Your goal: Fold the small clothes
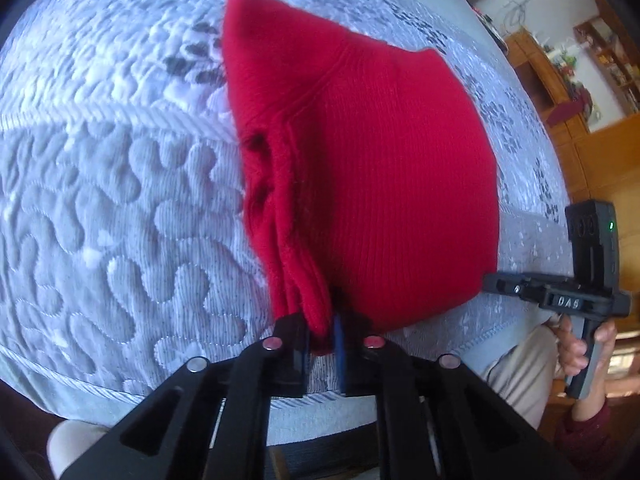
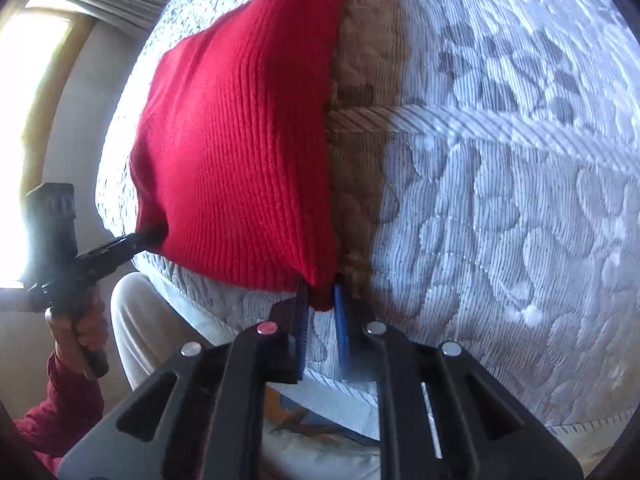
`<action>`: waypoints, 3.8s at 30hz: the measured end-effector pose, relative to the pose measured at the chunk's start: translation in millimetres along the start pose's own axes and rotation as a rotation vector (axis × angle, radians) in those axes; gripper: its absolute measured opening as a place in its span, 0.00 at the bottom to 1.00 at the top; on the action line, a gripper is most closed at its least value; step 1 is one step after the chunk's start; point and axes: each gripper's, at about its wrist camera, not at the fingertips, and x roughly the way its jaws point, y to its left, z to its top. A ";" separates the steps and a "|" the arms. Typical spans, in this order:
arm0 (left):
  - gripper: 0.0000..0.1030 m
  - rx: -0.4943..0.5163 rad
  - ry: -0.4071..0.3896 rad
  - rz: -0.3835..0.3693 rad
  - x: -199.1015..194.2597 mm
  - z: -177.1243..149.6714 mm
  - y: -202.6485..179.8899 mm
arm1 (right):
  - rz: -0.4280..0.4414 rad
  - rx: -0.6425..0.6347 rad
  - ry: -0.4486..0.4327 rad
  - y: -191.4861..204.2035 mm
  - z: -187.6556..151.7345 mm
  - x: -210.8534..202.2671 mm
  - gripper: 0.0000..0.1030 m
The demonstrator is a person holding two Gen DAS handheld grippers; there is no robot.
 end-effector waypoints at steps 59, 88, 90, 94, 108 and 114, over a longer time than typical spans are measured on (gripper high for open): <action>0.48 0.150 -0.145 0.247 17.2 207.8 7.0 | -0.167 -0.146 -0.133 21.2 162.8 -35.3 0.50; 0.51 -0.036 -0.162 0.312 1.2 159.3 38.9 | -0.127 0.004 -0.144 -11.9 204.7 -11.3 0.34; 0.59 -0.051 -0.164 0.307 -7.8 144.2 38.2 | -0.104 -0.010 -0.151 -5.2 190.2 -21.2 0.38; 0.59 -0.066 -0.141 0.271 -13.8 100.8 33.7 | -0.041 -0.030 -0.115 8.2 137.8 -27.8 0.44; 0.73 -0.111 -0.098 0.232 -6.3 23.1 11.8 | -0.059 -0.092 -0.044 18.4 15.2 0.8 0.41; 0.24 -0.108 -0.073 0.233 -1.6 21.8 9.7 | -0.015 -0.075 -0.045 26.4 20.0 5.1 0.16</action>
